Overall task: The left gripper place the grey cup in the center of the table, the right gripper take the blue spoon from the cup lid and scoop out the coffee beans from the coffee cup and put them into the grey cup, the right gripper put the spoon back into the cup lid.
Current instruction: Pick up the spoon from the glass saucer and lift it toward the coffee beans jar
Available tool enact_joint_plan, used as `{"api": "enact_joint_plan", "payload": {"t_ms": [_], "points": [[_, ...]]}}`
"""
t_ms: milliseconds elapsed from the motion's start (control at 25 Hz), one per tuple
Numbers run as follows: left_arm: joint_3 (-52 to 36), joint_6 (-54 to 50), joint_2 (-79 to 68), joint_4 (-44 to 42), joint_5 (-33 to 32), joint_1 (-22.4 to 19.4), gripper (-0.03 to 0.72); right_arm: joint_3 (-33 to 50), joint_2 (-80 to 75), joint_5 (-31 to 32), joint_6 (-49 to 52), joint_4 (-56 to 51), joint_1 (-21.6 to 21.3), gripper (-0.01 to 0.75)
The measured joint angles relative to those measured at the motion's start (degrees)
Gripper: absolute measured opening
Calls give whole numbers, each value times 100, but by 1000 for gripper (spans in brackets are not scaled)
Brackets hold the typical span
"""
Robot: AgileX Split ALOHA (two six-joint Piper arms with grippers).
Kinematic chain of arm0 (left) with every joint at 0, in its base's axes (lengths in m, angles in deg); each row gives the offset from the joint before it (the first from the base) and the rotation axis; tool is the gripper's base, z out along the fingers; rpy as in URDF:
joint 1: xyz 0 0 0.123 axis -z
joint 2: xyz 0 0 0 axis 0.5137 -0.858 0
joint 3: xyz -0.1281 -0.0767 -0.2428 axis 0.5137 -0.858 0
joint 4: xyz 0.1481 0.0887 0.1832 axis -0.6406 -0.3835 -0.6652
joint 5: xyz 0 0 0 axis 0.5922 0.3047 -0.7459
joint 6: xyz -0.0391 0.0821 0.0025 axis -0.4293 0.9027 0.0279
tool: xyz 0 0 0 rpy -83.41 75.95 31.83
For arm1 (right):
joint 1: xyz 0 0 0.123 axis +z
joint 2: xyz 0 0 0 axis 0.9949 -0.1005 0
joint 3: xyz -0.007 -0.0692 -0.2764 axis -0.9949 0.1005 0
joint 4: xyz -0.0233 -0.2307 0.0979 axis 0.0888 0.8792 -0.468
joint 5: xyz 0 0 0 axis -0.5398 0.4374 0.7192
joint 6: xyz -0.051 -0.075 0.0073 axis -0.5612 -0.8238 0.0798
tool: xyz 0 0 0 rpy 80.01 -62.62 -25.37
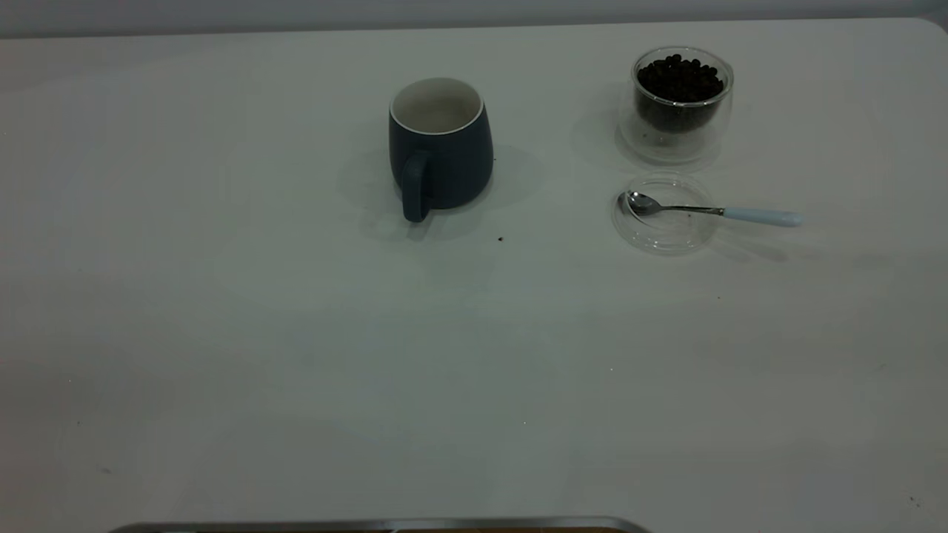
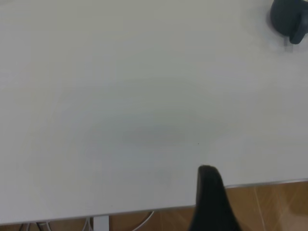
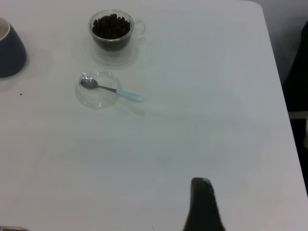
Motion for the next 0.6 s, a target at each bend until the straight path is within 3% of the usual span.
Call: {"api": "enact_joint_plan", "payload": {"t_ms": [440,600], "points": [[0,3,0,5,-4,0,555,-32,-82,-45,218,-34,0,579],[0,3,0,6,-4,0,555,-493,-1054,-404,537,-184,0,636]]}}
